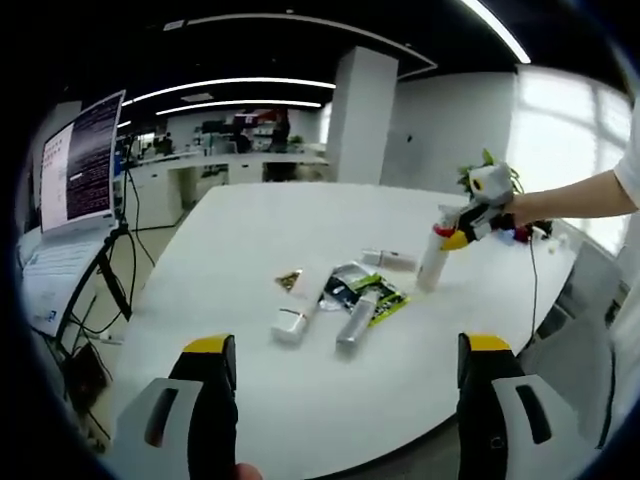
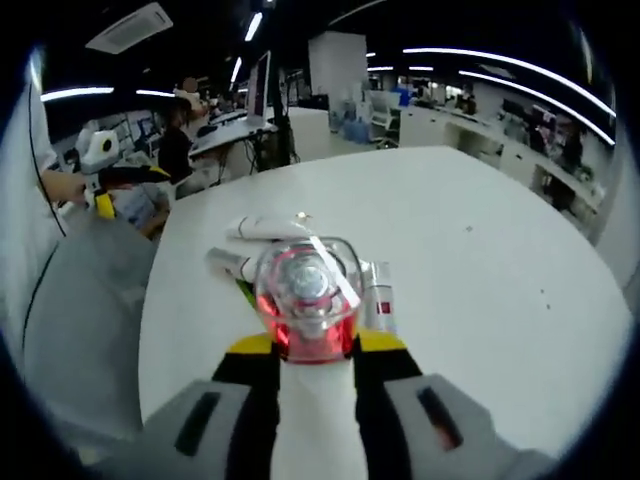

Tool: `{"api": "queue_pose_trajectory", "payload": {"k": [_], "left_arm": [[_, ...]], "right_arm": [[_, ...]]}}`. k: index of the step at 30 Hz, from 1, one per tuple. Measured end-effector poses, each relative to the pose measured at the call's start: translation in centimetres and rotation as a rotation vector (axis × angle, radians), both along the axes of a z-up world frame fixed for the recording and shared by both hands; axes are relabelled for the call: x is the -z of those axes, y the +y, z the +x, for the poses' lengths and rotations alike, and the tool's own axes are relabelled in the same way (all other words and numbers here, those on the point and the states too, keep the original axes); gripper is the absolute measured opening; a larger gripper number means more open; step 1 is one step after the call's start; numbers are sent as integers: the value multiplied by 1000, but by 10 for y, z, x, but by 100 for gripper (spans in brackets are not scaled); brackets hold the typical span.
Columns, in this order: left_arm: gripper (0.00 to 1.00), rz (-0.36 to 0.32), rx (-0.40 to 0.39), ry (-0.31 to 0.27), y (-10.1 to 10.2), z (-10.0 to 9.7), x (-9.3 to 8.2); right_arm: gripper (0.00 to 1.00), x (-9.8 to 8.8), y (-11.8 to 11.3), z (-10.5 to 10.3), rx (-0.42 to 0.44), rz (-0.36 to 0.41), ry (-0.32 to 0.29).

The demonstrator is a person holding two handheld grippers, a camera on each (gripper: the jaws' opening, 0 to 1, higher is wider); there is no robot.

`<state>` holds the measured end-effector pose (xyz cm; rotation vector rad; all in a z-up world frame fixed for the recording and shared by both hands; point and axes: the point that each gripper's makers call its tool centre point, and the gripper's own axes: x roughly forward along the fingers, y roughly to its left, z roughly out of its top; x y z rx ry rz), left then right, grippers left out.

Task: Arrange the skincare products in the storage area until every visible bottle or jar stands upright without overlapping.

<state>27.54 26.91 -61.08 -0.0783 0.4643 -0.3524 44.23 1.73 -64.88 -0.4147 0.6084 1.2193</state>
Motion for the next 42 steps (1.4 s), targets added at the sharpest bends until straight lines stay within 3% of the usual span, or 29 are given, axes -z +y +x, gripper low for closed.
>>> {"api": "queue_pose_trajectory", "payload": {"k": [21,42], "left_arm": [[88,-9,-9,19,2,1,3],[89,-9,-14,43,1,2,7]], "right_arm": [[28,5,-7,6,-251,-54,11],[28,7,-9,12,-318,-64,28]]}}
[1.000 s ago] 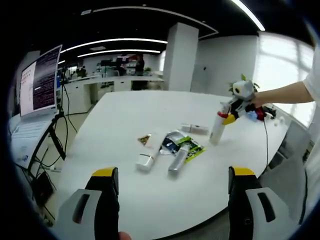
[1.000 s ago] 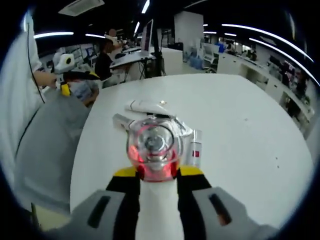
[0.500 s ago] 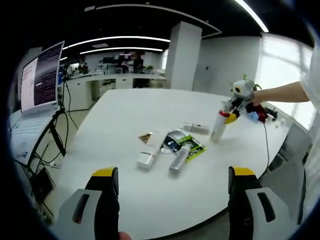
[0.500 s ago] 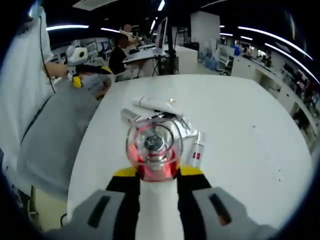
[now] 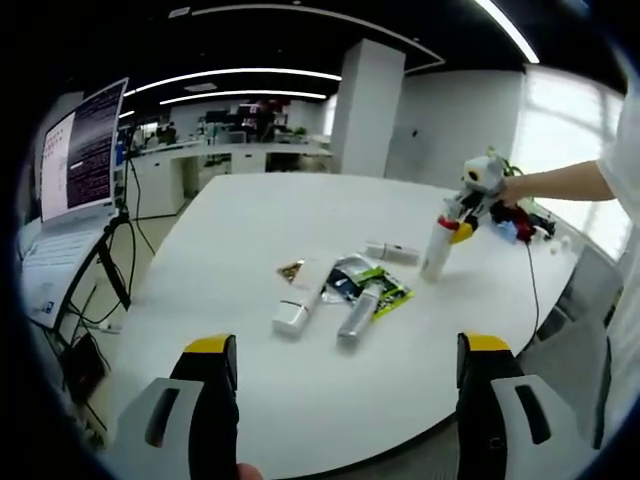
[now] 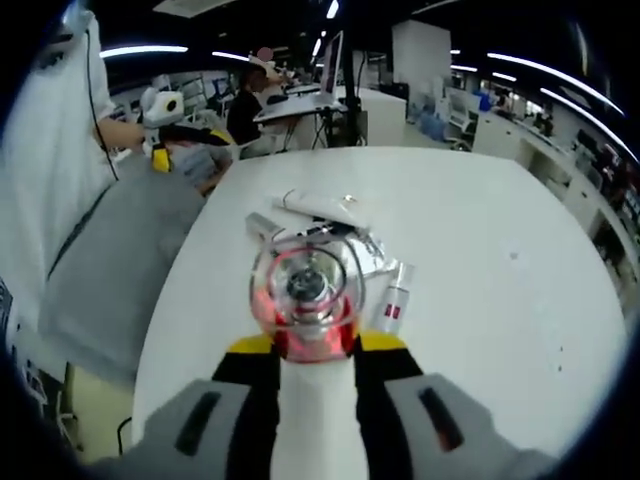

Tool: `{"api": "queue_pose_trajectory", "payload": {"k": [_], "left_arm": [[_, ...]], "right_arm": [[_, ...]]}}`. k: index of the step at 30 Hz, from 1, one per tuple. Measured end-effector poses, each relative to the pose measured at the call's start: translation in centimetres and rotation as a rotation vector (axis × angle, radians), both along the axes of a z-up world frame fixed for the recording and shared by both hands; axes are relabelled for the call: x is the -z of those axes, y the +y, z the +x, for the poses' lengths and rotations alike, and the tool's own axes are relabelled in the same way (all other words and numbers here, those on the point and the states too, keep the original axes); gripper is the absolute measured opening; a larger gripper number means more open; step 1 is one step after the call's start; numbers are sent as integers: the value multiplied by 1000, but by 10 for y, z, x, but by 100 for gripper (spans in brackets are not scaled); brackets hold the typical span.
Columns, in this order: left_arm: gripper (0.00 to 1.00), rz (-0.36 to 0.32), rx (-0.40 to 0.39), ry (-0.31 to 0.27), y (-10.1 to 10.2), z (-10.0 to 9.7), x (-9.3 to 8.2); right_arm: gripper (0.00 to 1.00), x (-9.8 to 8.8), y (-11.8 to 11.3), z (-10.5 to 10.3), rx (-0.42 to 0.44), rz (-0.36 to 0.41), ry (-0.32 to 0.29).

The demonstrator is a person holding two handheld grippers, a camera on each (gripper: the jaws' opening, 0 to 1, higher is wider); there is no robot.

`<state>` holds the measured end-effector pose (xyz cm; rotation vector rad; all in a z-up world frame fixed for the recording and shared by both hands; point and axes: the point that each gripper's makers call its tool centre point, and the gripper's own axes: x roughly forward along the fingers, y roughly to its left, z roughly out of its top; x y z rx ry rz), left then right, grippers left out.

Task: Arrange the skincare products in the storage area until every visible bottle or jar stands upright without overlapping.

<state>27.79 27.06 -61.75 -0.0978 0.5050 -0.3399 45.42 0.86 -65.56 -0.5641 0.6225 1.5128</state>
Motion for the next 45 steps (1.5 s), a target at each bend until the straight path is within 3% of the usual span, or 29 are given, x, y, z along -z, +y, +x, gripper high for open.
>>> {"api": "queue_pose_trajectory", "payload": {"k": [7,23,28,35,45], "left_arm": [[89,-2,4,-3,-1,0,-1],[88,0,14,-14,-2,-1,-2],[88,2,14,-18,-2,-1,-3],[88,7,22,-28,-4,-2,-4],[89,-5,27,-50,-6,-2,-8]], "right_arm": [[29,0,2,1,49,13,3],[29,1,4,0,67,5,-16],[39,-4,3,6,134,28,-24],[44,-2,-3,-3,207,34,-37],[65,3,-10,-22,334,47,-42]]}}
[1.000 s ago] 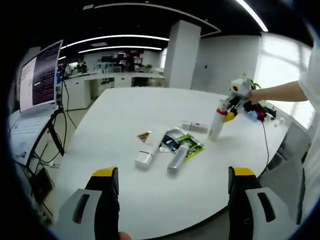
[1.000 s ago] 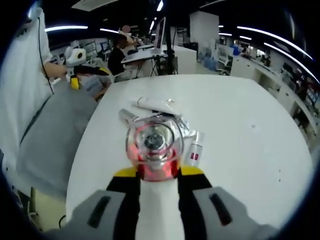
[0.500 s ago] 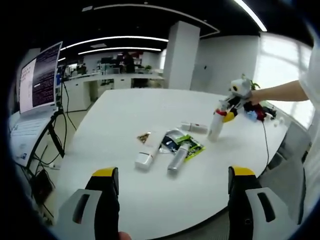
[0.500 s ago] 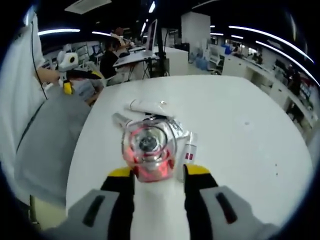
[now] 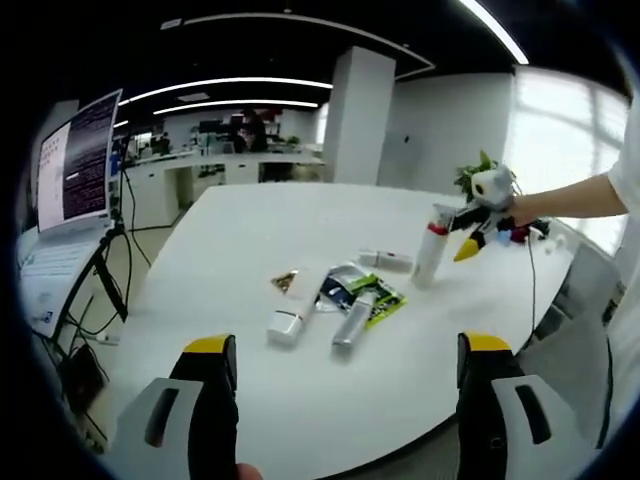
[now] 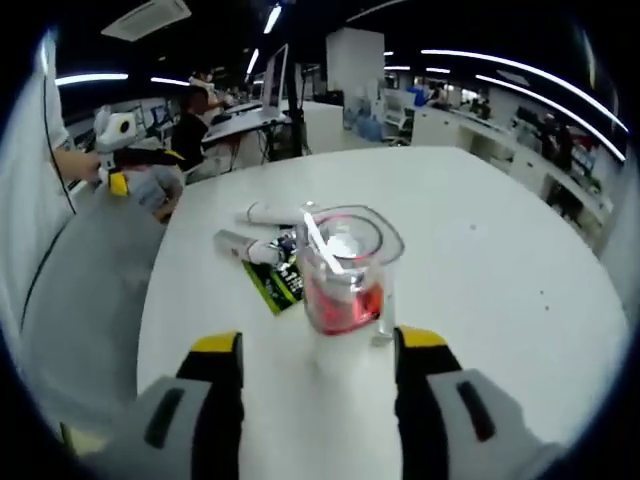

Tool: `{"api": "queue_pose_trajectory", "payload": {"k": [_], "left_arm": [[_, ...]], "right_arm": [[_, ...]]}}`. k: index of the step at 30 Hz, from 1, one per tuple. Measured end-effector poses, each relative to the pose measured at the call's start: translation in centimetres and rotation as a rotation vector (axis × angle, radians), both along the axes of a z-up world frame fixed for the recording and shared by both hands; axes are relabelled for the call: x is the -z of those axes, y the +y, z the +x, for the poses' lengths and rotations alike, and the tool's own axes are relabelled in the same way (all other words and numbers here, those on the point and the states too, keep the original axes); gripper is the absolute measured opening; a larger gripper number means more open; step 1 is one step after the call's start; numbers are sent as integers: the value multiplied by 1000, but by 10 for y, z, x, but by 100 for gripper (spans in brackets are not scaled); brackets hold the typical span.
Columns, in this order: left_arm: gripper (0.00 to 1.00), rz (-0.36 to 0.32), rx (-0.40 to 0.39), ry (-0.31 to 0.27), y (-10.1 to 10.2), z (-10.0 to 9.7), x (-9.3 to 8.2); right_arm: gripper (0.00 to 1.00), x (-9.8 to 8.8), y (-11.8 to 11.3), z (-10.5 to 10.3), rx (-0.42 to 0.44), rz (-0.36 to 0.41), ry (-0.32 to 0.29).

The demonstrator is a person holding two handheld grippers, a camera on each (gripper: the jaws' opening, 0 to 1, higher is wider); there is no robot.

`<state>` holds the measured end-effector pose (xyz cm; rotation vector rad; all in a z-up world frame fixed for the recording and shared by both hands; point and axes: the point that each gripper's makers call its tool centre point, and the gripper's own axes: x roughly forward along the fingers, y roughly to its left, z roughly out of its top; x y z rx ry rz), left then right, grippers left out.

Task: Arrange the skincare products in the storage area until every visible bottle or jar stands upright without overlapping.

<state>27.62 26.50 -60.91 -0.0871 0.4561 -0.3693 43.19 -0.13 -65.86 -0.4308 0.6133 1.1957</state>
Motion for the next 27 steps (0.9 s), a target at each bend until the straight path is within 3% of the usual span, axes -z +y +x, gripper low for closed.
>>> {"api": "queue_pose_trajectory", "payload": {"k": [8,14,18,22,27], "left_arm": [[90,-5,2,-12,-1,0,-2],[89,-10,4,-13,-1,0,-2],[89,-5,8,-12,-1,0,-1],[88,1,17,-13,-2,-1,-1],[88,-1,20,-13,-2,-2,-1]], "right_arm": [[70,2,-10,-16,180,64,9],[76,-3,-8,-41,247,118,1],[80,-5,-2,-57,327,191,46],[81,-4,-2,-70,360,167,-25],[85,-11,1,-83,389,183,-55]]}}
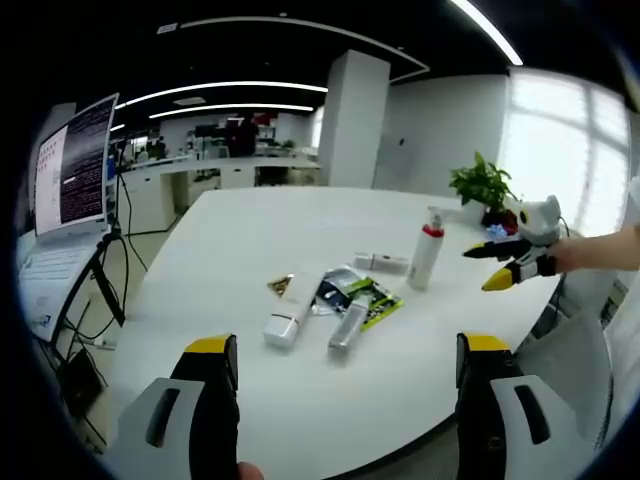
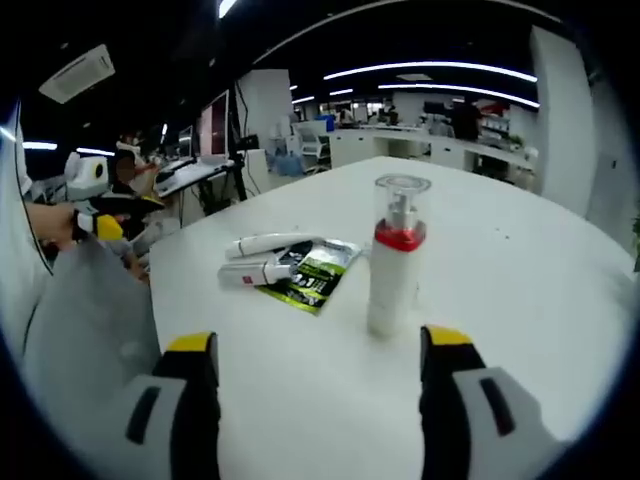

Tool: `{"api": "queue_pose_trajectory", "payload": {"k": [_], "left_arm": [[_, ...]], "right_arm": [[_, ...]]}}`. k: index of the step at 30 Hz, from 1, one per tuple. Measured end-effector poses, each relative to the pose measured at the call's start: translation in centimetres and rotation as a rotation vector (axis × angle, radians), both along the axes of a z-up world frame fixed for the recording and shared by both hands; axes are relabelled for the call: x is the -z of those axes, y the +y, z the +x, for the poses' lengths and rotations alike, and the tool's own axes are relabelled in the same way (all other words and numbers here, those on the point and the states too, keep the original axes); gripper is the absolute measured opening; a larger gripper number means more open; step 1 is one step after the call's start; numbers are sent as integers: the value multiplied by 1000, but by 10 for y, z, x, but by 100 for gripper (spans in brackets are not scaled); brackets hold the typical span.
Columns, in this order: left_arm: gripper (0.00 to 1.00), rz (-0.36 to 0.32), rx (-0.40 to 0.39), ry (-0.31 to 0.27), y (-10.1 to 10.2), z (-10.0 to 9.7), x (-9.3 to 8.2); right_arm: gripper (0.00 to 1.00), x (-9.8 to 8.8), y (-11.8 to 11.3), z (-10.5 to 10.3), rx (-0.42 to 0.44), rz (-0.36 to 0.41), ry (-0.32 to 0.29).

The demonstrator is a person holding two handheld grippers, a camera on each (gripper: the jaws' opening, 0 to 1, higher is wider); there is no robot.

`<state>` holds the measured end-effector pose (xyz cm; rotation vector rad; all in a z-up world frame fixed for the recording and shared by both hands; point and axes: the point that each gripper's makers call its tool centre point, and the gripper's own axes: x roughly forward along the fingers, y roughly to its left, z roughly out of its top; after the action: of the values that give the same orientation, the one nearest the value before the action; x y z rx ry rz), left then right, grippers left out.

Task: Arrange the skincare products in the storage area until every visible bottle or jar stands upright without overlapping.

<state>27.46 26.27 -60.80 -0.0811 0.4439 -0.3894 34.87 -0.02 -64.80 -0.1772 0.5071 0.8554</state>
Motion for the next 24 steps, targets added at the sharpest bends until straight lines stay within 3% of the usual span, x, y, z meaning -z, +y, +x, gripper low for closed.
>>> {"api": "queue_pose_trajectory", "payload": {"k": [11,24], "left_arm": [[88,4,15,-5,-3,-1,0],[88,8,36,-2,-6,-3,0]], "right_arm": [[91,-22,10,-36,78,46,-22],[96,-37,2,-55,240,102,-57]]}}
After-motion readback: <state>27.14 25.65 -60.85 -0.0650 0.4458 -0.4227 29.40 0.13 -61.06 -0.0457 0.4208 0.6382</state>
